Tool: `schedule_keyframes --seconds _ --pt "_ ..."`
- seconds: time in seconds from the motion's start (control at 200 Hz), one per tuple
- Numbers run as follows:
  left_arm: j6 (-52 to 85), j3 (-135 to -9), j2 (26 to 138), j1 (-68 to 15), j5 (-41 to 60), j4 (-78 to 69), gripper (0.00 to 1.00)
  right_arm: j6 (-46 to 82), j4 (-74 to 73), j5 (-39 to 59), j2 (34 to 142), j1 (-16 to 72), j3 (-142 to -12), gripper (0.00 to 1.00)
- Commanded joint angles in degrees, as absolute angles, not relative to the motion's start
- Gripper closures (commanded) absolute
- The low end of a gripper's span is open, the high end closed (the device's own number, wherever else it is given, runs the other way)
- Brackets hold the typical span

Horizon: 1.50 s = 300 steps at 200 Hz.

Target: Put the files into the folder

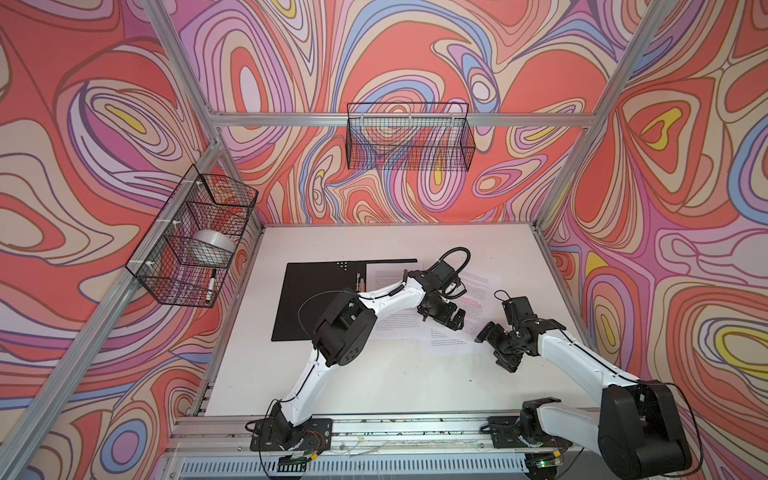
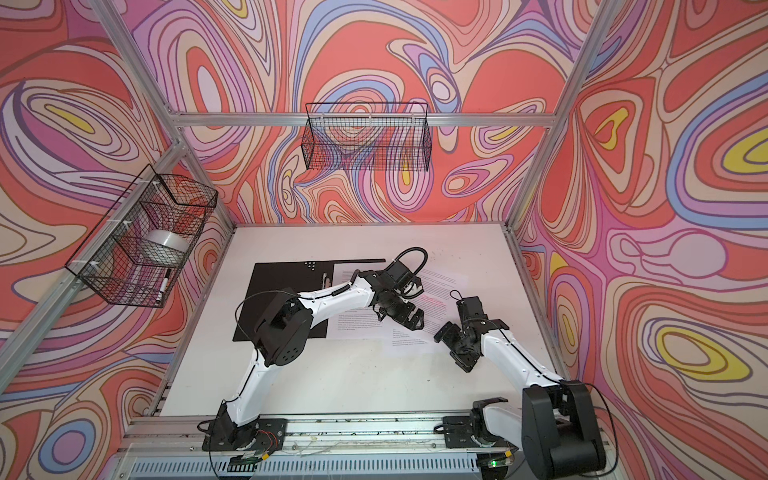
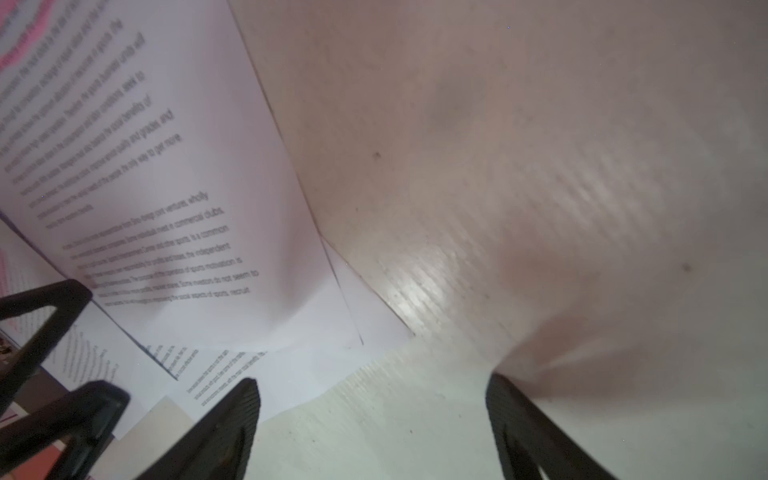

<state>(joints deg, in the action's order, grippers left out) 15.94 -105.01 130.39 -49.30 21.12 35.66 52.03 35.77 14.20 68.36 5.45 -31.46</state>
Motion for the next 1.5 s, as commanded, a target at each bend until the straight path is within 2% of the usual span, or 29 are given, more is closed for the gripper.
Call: schedule_keyframes --seconds 0.0,0.631,1.177,1.387,1.497 --pt "16.8 -108.7 132.9 -49.2 25.3 40.2 0.00 52.6 29.7 19.2 70.9 3.7 -28.0 0.10" --pt "22.2 -108.3 137.4 -49.2 38.3 38.7 0.00 56.9 18.8 24.4 75.8 0.5 -24.6 0.10" --pt "23.9 -107.1 138.0 -49.2 41.1 36.9 0.00 63.4 19.6 27.2 62.2 0.1 -23.5 0.10" --pt "25.0 -106.8 138.1 -49.2 42.9 36.1 0.00 63.0 15.7 28.0 66.7 0.0 -24.0 0.10" --pt "24.6 -106.6 137.7 -49.2 42.2 36.2 0.00 65.0 14.0 27.0 65.3 0.0 -23.6 0.11"
